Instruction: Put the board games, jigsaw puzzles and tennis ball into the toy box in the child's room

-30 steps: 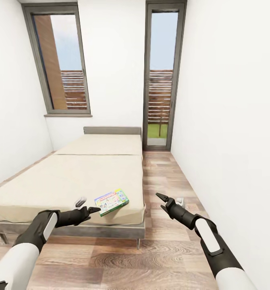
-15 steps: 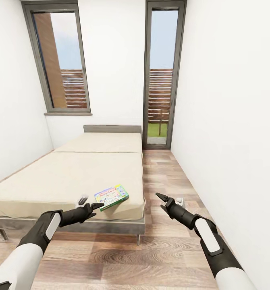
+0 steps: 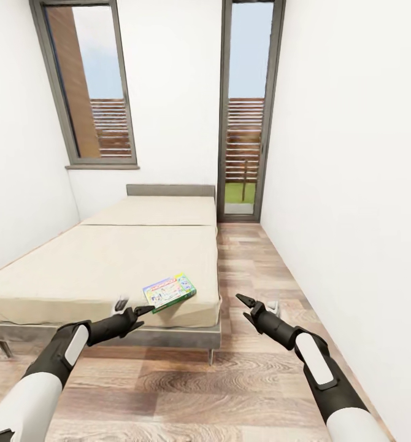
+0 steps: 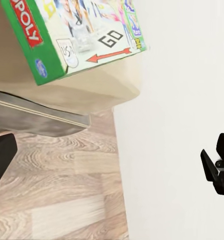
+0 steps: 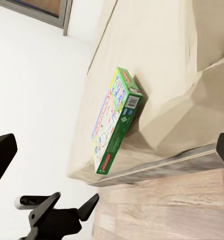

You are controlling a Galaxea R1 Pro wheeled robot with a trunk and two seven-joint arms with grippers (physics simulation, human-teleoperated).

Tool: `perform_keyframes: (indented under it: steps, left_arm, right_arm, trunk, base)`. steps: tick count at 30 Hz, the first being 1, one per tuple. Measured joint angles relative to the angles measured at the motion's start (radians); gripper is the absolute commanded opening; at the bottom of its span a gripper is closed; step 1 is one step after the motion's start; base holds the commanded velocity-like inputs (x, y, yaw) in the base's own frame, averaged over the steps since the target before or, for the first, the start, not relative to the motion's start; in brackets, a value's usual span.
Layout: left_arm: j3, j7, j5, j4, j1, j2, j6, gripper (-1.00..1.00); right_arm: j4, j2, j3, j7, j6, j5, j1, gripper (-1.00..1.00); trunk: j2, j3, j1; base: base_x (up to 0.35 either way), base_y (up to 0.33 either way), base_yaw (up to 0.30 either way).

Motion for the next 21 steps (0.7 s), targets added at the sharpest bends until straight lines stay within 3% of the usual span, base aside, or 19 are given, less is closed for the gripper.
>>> perform_keyframes:
  steps: [14,21]
  left_arm:
    - [0.024,-0.001,0.001,0.001,0.003,0.001,0.000,1.00]
    - [0.024,-0.004,0.003,0.002,0.003,0.001,0.001,1.00]
  right_arm:
    - [0.032,0.002,-0.001,0.000,-0.002,0.001,0.000,1.00]
    - [0.035,0.001,-0.001,0.000,-0.001,0.001,0.000,1.00]
  trunk:
    - [-0.003,-0.054,0.006]
    - [-0.003,-0.054,0.006]
  base:
    - [0.000,0.000,0.000]
    - [0.000,0.000,0.000]
